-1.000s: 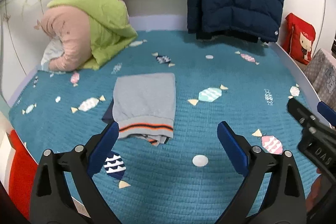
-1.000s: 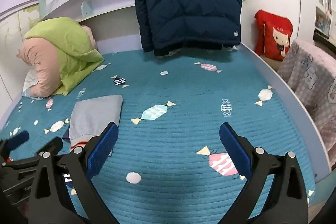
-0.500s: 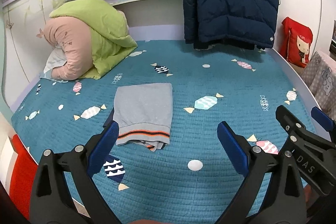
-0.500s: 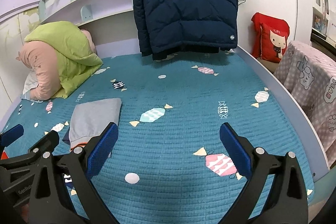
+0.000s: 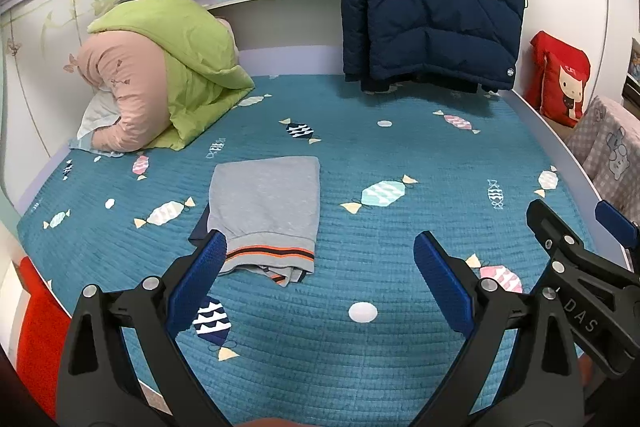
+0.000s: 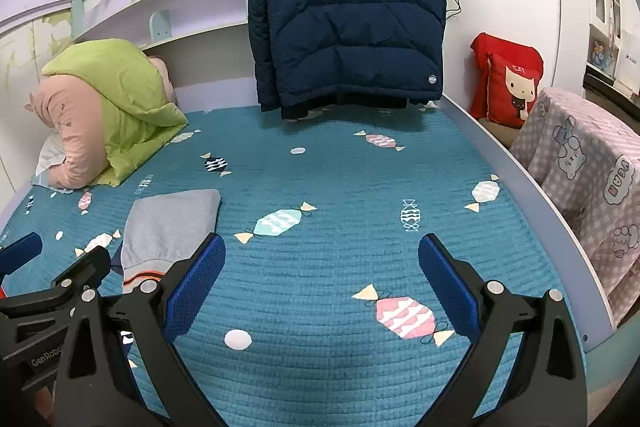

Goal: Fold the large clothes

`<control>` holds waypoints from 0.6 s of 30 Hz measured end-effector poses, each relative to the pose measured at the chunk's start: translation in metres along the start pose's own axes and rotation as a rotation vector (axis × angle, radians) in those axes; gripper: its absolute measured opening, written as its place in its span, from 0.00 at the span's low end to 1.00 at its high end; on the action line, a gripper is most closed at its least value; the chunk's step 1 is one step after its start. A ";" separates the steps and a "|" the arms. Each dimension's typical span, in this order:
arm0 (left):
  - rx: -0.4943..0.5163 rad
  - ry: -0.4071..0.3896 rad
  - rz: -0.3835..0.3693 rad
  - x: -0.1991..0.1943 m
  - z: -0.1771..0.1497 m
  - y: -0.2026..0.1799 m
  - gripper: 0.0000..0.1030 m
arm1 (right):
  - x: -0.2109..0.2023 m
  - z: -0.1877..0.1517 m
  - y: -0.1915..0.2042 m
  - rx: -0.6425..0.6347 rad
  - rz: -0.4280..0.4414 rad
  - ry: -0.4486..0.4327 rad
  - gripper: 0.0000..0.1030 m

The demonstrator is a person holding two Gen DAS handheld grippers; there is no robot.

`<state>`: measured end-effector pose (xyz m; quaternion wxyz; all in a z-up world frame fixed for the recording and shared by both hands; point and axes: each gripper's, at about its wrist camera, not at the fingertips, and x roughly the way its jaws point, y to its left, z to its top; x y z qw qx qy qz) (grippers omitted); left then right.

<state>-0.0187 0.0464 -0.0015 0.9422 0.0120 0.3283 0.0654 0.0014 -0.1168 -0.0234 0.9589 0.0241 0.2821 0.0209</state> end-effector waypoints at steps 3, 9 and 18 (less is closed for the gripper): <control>0.003 0.009 -0.007 0.001 -0.001 -0.001 0.92 | -0.001 0.000 0.001 -0.007 -0.013 0.000 0.91; 0.010 0.026 -0.017 0.005 -0.002 -0.001 0.92 | 0.000 -0.002 0.000 -0.004 -0.021 0.011 0.91; 0.011 0.024 -0.024 0.005 -0.004 -0.001 0.92 | 0.000 -0.003 0.001 -0.003 -0.032 0.016 0.91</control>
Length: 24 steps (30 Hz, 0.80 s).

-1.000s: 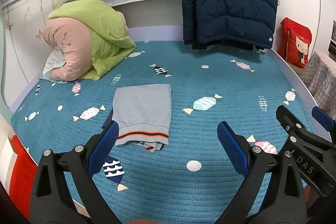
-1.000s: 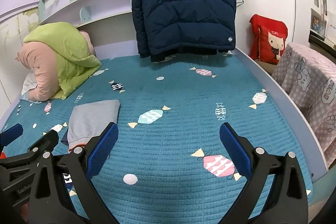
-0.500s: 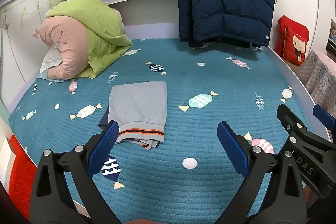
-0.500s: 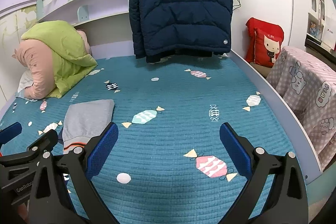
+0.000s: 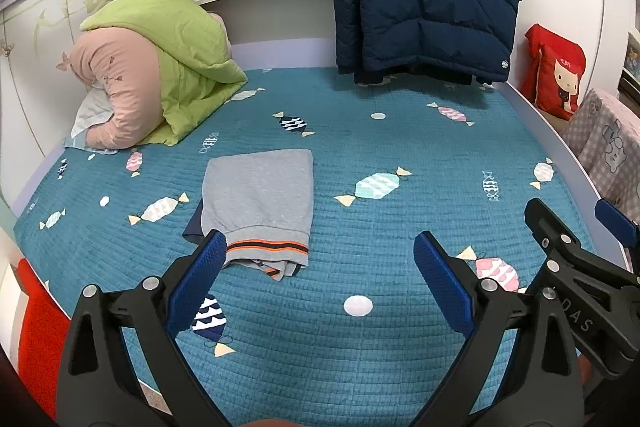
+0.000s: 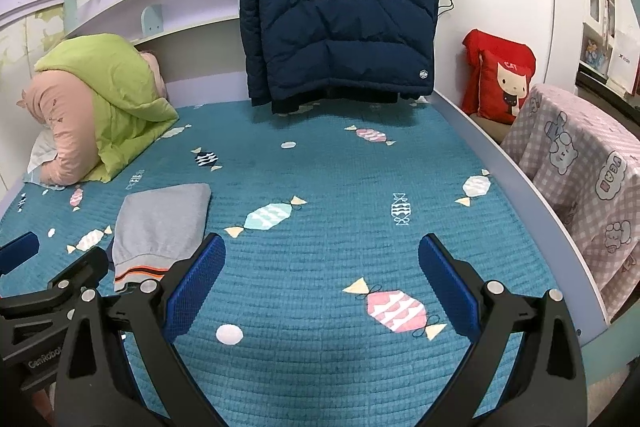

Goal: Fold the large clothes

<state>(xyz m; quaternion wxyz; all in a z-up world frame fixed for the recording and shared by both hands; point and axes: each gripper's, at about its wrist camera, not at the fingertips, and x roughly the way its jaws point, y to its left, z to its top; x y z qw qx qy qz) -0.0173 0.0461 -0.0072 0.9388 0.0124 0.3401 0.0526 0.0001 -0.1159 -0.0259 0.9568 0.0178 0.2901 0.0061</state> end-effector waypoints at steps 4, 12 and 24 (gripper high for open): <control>-0.004 -0.001 -0.007 0.000 0.000 0.001 0.92 | -0.002 -0.001 0.001 0.000 -0.004 -0.011 0.91; -0.006 0.000 -0.014 -0.001 0.000 0.002 0.92 | -0.004 -0.001 0.000 0.000 -0.008 -0.019 0.91; -0.010 0.000 -0.026 -0.004 0.000 -0.002 0.92 | -0.006 -0.002 0.003 -0.012 -0.031 -0.022 0.91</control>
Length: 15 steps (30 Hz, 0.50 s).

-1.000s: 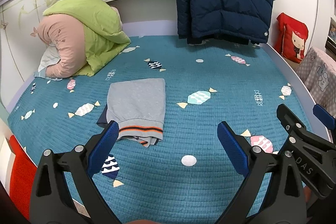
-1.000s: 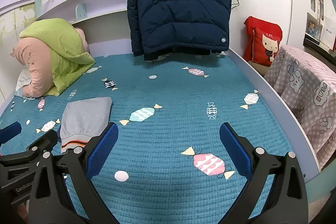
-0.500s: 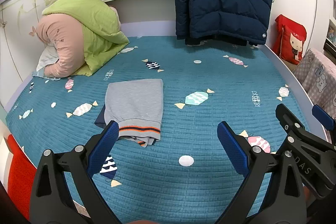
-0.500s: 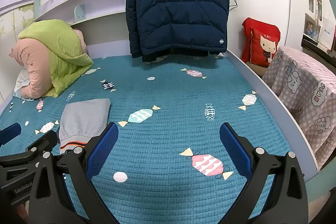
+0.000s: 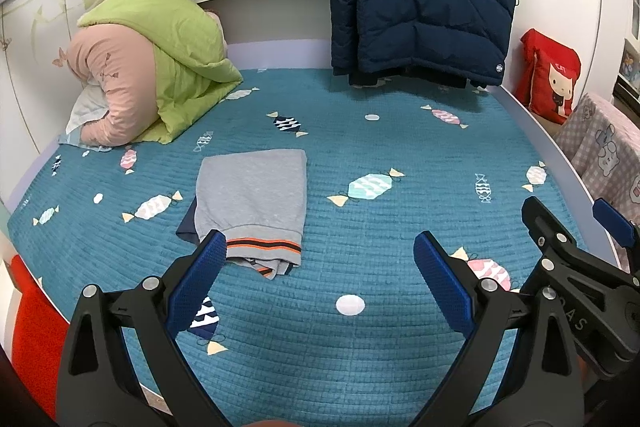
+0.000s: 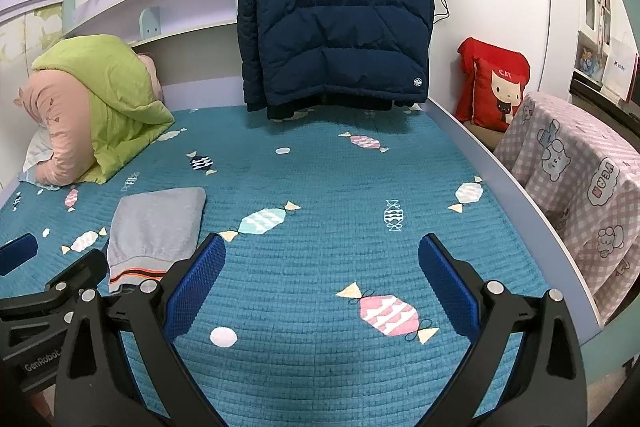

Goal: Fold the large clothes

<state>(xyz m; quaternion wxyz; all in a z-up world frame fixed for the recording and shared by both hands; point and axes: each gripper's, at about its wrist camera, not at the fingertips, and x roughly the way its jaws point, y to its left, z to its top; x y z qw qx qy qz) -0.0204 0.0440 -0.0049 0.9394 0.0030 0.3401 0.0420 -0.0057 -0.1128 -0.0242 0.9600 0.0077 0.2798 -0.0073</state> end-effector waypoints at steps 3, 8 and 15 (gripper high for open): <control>0.000 -0.001 -0.002 0.000 0.000 0.000 0.92 | -0.001 0.000 0.001 -0.004 -0.007 -0.004 0.91; 0.000 -0.001 0.000 0.000 0.000 0.000 0.92 | -0.002 0.000 0.001 -0.004 -0.010 -0.005 0.91; -0.002 0.000 0.000 0.000 0.000 0.000 0.92 | -0.003 0.000 0.001 -0.004 -0.011 -0.006 0.91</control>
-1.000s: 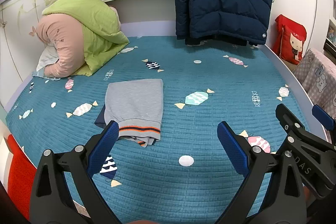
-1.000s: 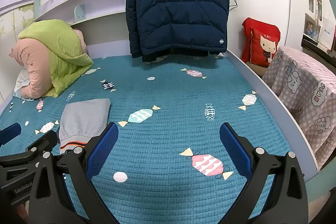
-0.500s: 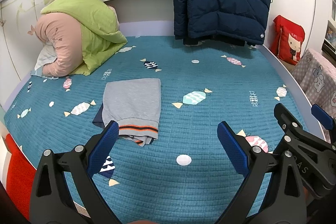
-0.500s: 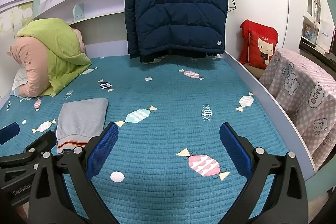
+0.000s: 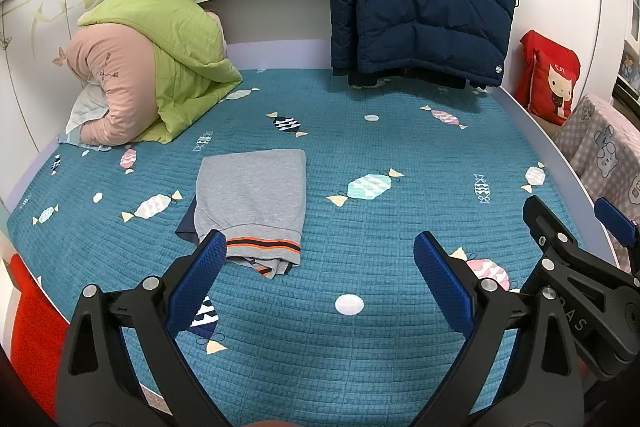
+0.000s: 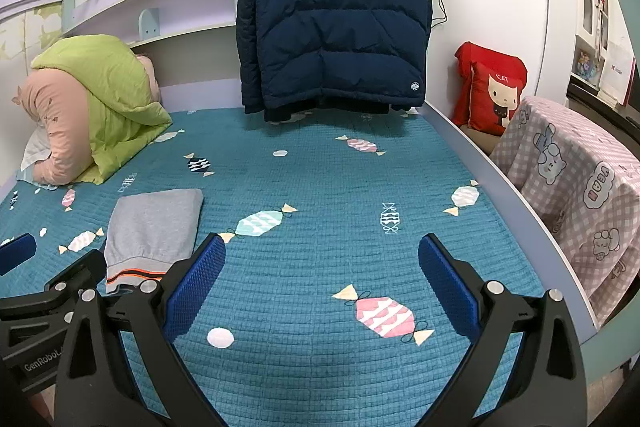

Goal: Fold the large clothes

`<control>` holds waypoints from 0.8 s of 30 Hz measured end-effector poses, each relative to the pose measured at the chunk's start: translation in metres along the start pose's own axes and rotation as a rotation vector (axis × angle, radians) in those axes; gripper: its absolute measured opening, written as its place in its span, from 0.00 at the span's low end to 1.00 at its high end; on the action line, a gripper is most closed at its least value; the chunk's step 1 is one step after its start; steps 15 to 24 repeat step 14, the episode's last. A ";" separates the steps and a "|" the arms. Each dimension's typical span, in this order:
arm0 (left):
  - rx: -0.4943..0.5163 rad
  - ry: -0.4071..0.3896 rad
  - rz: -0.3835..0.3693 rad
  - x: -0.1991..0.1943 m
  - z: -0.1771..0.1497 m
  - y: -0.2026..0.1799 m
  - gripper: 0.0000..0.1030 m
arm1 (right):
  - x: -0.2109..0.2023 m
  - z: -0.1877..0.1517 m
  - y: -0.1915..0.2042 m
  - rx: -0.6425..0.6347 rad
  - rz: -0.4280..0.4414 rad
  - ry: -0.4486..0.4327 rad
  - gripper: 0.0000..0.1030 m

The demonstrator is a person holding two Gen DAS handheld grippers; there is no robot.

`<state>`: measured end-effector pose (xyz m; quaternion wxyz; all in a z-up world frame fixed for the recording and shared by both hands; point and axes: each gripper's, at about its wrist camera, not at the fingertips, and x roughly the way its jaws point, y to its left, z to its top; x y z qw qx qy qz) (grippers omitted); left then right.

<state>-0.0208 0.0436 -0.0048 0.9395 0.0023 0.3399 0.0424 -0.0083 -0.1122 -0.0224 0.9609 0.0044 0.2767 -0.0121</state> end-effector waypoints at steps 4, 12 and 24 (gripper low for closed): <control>0.000 0.001 -0.001 0.000 0.000 0.000 0.92 | -0.001 -0.001 0.001 0.001 -0.001 0.001 0.91; -0.006 0.009 -0.003 0.000 -0.001 -0.002 0.92 | -0.001 -0.001 0.002 0.003 -0.003 0.001 0.91; -0.008 0.011 -0.003 0.000 -0.001 -0.002 0.92 | -0.002 -0.002 0.002 0.004 -0.002 0.003 0.91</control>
